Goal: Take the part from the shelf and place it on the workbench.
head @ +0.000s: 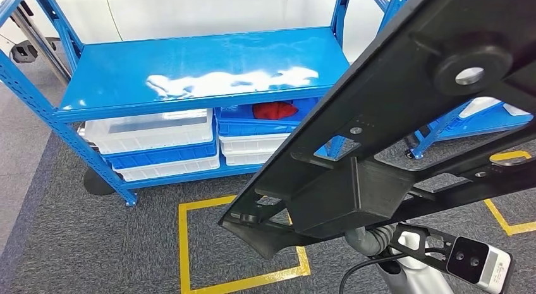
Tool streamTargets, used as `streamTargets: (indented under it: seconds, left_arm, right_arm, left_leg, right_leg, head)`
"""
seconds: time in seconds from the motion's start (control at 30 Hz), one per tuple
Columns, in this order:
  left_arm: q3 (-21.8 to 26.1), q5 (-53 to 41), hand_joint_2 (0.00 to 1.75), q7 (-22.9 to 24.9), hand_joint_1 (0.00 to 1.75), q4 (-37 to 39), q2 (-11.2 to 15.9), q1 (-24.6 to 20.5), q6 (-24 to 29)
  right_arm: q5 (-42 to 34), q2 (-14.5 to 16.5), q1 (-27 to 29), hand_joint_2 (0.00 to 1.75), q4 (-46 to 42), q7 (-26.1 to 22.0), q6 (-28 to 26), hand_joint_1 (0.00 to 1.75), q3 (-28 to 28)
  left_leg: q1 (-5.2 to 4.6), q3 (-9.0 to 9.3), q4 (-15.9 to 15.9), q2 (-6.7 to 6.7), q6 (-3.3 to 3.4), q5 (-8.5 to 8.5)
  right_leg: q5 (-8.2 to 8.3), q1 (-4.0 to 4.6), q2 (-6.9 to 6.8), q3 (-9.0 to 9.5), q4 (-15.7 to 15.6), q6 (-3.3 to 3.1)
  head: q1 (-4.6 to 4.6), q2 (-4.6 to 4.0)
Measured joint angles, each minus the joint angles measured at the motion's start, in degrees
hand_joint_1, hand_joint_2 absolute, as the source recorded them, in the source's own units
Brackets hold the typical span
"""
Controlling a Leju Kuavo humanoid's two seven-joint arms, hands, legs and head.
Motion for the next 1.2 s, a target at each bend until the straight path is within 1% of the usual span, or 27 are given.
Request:
streamTargets:
  seconds: [0.07,0.1,0.17,0.2,0.27,0.3,0.37,0.4,0.43,0.47,0.53,0.57,0.6,0.63,0.7,0.77,0.8,0.83,0.9,0.93,0.97,1.0,1.03,1.1,1.13,1.17,1.2]
  left_arm:
    - [0.0,0.0,1.75,0.0,0.0,0.0,0.0,-0.1,0.0]
    - [0.0,0.0,1.75,0.0,0.0,0.0,0.0,-0.1,0.0]
    - [-0.2,0.0,1.75,0.1,0.0,0.0,0.0,-0.2,0.0]
    - [-0.3,0.0,1.75,0.1,0.0,0.0,0.0,-0.2,0.0]
    - [-0.7,0.0,1.75,0.4,0.0,0.0,0.0,-0.2,-0.1]
    - [-0.9,0.0,1.75,0.5,0.0,0.0,0.0,-0.3,-0.1]
    - [-1.2,0.0,1.75,0.8,0.0,0.0,0.0,-0.2,0.1]
    - [-1.3,0.0,1.75,0.9,0.0,0.0,0.0,-0.2,0.2]
    - [-1.4,0.0,1.75,1.0,0.0,0.0,0.0,-0.2,0.5]
    - [-1.4,0.0,1.75,1.1,0.0,0.0,0.0,-0.1,0.7]
    - [-1.4,0.0,1.75,1.3,0.0,0.0,0.0,-0.1,1.2]
    - [-1.4,0.0,1.75,1.5,0.0,0.0,0.1,-0.1,1.5]
    - [-1.4,0.0,1.75,1.7,0.0,0.0,0.1,-0.1,1.9]
    - [-1.4,0.0,1.75,2.0,0.0,0.0,0.2,-0.1,2.3]
    - [-1.4,0.0,1.75,2.3,0.0,0.0,0.3,0.0,3.0]
    - [-1.4,0.0,1.75,2.4,0.0,0.0,0.4,0.0,3.4]
    - [-1.4,0.0,1.75,2.4,0.0,0.1,0.5,0.0,3.5]
    - [-1.4,0.0,1.75,2.3,0.0,0.1,0.5,0.2,3.6]
    - [-1.4,0.0,1.75,1.9,0.0,0.1,0.8,0.5,3.5]
    - [-1.4,0.0,1.75,1.6,0.0,0.1,1.0,0.6,3.4]
    - [-1.4,0.0,1.75,1.1,0.0,0.1,1.2,0.6,3.2]
    - [-1.5,0.0,1.75,0.6,0.0,0.1,1.3,0.5,3.2]
    - [-1.6,0.0,1.75,0.1,0.0,0.1,1.6,0.4,3.2]
    - [-1.9,0.0,1.75,-0.9,0.0,0.2,2.1,0.0,3.6]
    - [-2.0,0.0,1.75,-1.3,0.0,0.2,2.3,-0.1,3.8]
    - [-2.0,0.0,1.75,-1.6,0.0,0.2,2.5,-0.3,4.1]
    - [-2.0,0.0,1.75,-1.8,0.0,0.2,2.7,-0.4,4.4]
  right_arm:
    - [0.1,0.0,0.0,1.75,0.0,0.0,0.0,1.75,-0.1]
    - [0.1,0.0,0.0,1.75,0.0,0.0,0.0,1.75,-0.1]
    - [0.2,0.0,0.0,1.75,0.0,0.0,-0.1,1.75,-0.2]
    - [0.3,-0.1,0.0,1.75,-0.1,0.0,-0.1,1.75,-0.4]
    - [0.4,-0.1,0.0,1.75,-0.3,0.0,0.0,1.75,-0.6]
    - [0.4,-0.1,0.1,1.75,-0.4,0.0,0.1,1.75,-0.8]
    - [0.6,0.0,0.6,1.75,-0.8,0.0,0.7,1.75,-1.2]
    - [0.8,0.0,1.0,1.75,-1.0,0.0,1.1,1.75,-1.4]
    - [1.0,0.0,1.3,1.75,-1.2,0.0,1.5,1.75,-1.7]
    - [1.2,0.0,1.5,1.75,-1.4,0.0,1.7,1.75,-1.9]
    - [1.6,0.0,1.8,1.75,-1.9,0.0,1.9,1.75,-2.4]
    - [2.0,0.0,1.8,1.75,-2.1,0.0,1.7,1.75,-2.5]
    - [2.5,0.0,1.8,1.75,-2.4,0.0,1.3,1.75,-2.7]
    - [3.0,0.0,1.8,1.75,-2.6,0.0,0.8,1.75,-2.8]
    - [3.6,0.0,1.9,1.75,-3.1,0.0,-0.2,1.75,-3.2]
    - [3.6,0.0,2.1,1.75,-3.7,0.0,-0.7,1.75,-3.6]
    - [3.7,0.0,2.4,1.75,-4.0,0.0,-0.8,1.75,-3.8]
    - [3.9,0.1,2.8,1.75,-4.4,0.0,-0.8,1.75,-3.9]
    - [4.6,0.4,4.0,1.75,-5.3,0.0,-0.9,1.75,-3.9]
    - [5.0,0.6,4.6,1.75,-5.8,0.0,-1.2,1.75,-3.9]
    - [5.5,0.7,5.1,1.75,-6.3,0.0,-1.7,1.75,-3.9]
    - [6.0,0.8,5.3,1.75,-6.8,0.0,-2.5,1.75,-3.8]
    - [6.4,1.0,5.2,1.75,-7.2,0.0,-3.5,1.75,-3.7]
    - [7.1,1.5,4.7,1.75,-7.7,0.0,-5.5,1.75,-3.2]
    - [7.3,1.8,4.4,1.75,-7.8,0.0,-6.2,1.75,-2.8]
    - [7.4,2.0,4.2,1.75,-7.9,0.0,-6.8,1.75,-2.5]
    - [7.5,2.2,4.1,1.75,-8.0,0.0,-7.3,1.75,-2.2]
  left_leg:
    - [-0.11,-0.01,0.1,-0.05,-0.39,0.01]
    - [-0.19,-0.11,0.2,-0.06,-0.7,0.07]
    - [-0.28,-0.33,0.1,-0.05,-1.39,0.3]
    - [-0.27,-0.38,0.0,-0.03,-1.73,0.34]
    - [-0.21,-1.04,1.5,-0.04,-2.23,-0.88]
    - [-0.17,-2.11,4.0,-0.06,-2.4,-2.47]
    - [-0.12,-5.46,11.7,-0.07,-2.61,-6.47]
    - [-0.11,-6.96,15.1,-0.07,-2.68,-7.74]
    - [-0.11,-7.59,16.7,-0.08,-2.69,-7.88]
    - [-0.11,-7.01,15.8,-0.14,-2.62,-6.84]
    - [-0.08,-3.24,8.6,-1.04,-2.27,-3.06]
    - [-0.03,-1.3,4.7,-1.95,-2.09,-1.83]
    - [-0.02,-0.05,2.2,-2.69,-1.91,-1.29]
    - [-0.06,0.52,1.0,-3.17,-1.73,-1.32]
    - [-0.14,0.59,0.8,-2.69,-1.28,-1.32]
    - [0.02,0.65,0.4,-1.73,-0.58,-0.97]
    - [0.13,0.68,0.2,-1.2,-0.27,-0.84]
    - [0.1,0.66,0.2,-0.65,-0.07,-0.81]
    - [0.0,0.55,0.2,0.43,0.09,-0.86]
    - [-0.03,0.52,0.2,0.99,0.1,-0.9]
    - [-0.04,0.55,0.2,1.54,0.08,-0.94]
    - [-0.04,0.64,0.2,2.07,0.01,-0.99]
    - [-0.07,0.79,0.2,2.56,-0.11,-1.08]
    - [-0.32,1.06,0.3,3.49,-0.57,-1.33]
    - [-0.45,1.16,0.3,3.96,-0.86,-1.45]
    - [-0.55,1.25,0.3,4.45,-1.17,-1.53]
    - [-0.58,1.39,0.2,4.98,-1.49,-1.58]
  right_leg:
    - [3.24,0.08,0.01,3.82,-7.9,-0.42]
    - [3.93,0.23,0.02,4.83,-10.3,-0.66]
    - [4.04,0.53,0.09,4.88,-11.3,-1.2]
    - [4.23,0.43,0.11,4.82,-11.4,-1.56]
    - [4.68,0.18,0.1,4.91,-12.0,-2.32]
    - [4.88,0.06,0.13,4.94,-12.2,-2.61]
    - [4.98,0.22,0.31,4.75,-12.2,-2.86]
    - [5.0,0.31,0.49,4.63,-12.1,-2.9]
    - [5.0,0.39,0.75,4.53,-11.9,-2.9]
    - [4.98,0.43,1.13,4.47,-11.8,-2.87]
    - [4.85,0.43,2.04,4.42,-11.4,-2.68]
    - [4.77,0.5,2.52,4.29,-11.1,-2.49]
    - [4.78,0.51,2.98,4.08,-10.9,-2.22]
    - [4.83,0.5,3.45,3.82,-10.8,-1.9]
    - [5.09,0.43,4.33,3.41,-10.8,-1.16]
    - [4.28,0.39,3.59,2.83,-9.7,-0.5]
    - [2.95,0.37,2.74,1.88,-7.6,-0.21]
    - [1.09,0.31,1.77,0.36,-4.3,0.02]
    - [-2.26,0.14,0.98,-3.4,3.5,0.39]
    - [-2.64,0.05,0.87,-4.47,5.6,0.47]
    - [-1.86,0.0,0.74,-4.38,5.4,0.47]
    - [-0.14,0.0,0.4,-3.08,2.8,0.38]
    - [1.98,0.07,-0.44,-0.94,-1.4,0.15]
    - [4.52,0.64,-2.73,2.71,-8.7,-0.66]
    - [4.87,0.92,-3.36,3.49,-10.5,-1.08]
    - [4.76,1.17,-3.34,3.53,-10.9,-1.47]
    - [4.9,1.16,-2.64,3.44,-11.0,-1.82]
  head:
    - [0.0,0.0]
    - [0.0,0.0]
    - [-0.01,0.0]
    - [-0.01,0.0]
    - [-0.02,0.0]
    - [-0.02,0.0]
    - [-0.02,0.0]
    - [-0.02,0.0]
    - [-0.02,0.0]
    - [-0.02,0.0]
    - [-0.02,0.0]
    - [-0.01,0.0]
    - [-0.01,0.0]
    - [-0.01,0.0]
    - [-0.01,0.0]
    - [0.0,0.0]
    - [0.0,0.0]
    - [0.0,0.0]
    - [-0.01,0.0]
    - [-0.01,0.0]
    - [0.0,0.0]
    - [0.01,0.0]
    - [0.01,0.0]
    - [0.0,0.0]
    - [-0.01,0.0]
    - [-0.01,0.0]
    - [-0.01,0.0]
